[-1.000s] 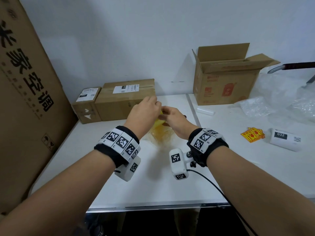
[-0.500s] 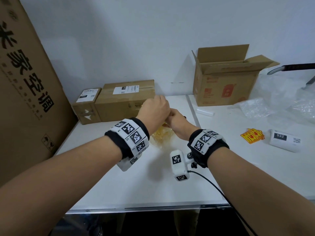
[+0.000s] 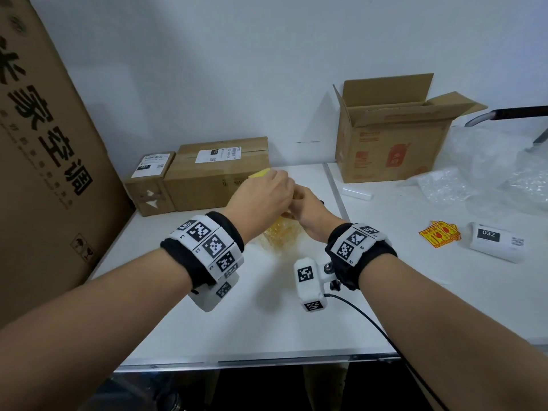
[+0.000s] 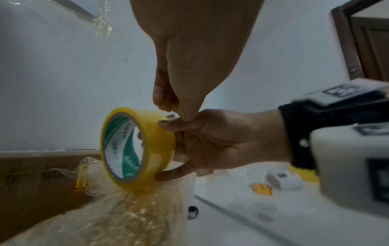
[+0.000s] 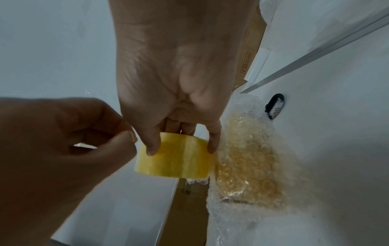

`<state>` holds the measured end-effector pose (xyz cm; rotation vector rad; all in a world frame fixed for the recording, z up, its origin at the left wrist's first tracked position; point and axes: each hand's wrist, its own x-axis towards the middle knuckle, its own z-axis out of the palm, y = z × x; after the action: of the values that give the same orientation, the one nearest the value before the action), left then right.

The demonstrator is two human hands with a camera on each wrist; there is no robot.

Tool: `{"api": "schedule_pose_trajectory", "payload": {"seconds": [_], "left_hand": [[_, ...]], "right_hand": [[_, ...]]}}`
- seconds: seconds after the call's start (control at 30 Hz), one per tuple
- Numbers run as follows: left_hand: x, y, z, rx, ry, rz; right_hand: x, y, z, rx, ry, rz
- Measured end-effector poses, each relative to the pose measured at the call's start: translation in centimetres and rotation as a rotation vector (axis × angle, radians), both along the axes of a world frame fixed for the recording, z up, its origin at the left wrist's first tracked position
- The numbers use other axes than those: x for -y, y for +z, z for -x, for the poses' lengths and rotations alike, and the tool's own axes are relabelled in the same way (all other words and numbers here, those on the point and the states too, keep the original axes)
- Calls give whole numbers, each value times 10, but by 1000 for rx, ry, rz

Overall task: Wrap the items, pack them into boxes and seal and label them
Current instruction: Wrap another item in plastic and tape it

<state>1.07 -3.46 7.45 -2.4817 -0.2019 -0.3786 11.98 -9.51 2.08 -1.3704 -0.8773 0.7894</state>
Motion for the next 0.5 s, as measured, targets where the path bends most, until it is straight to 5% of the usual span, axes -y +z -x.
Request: {"api": "schedule_pose_trajectory", "payload": {"seconds": [0.17, 0.5], "left_hand": [[-31, 11, -5, 178, 74, 420], [-36, -10, 1, 127, -12, 256]], "right_hand": [[2, -1, 0, 3, 18, 19], [-2, -7, -4, -27, 3, 4]]}}
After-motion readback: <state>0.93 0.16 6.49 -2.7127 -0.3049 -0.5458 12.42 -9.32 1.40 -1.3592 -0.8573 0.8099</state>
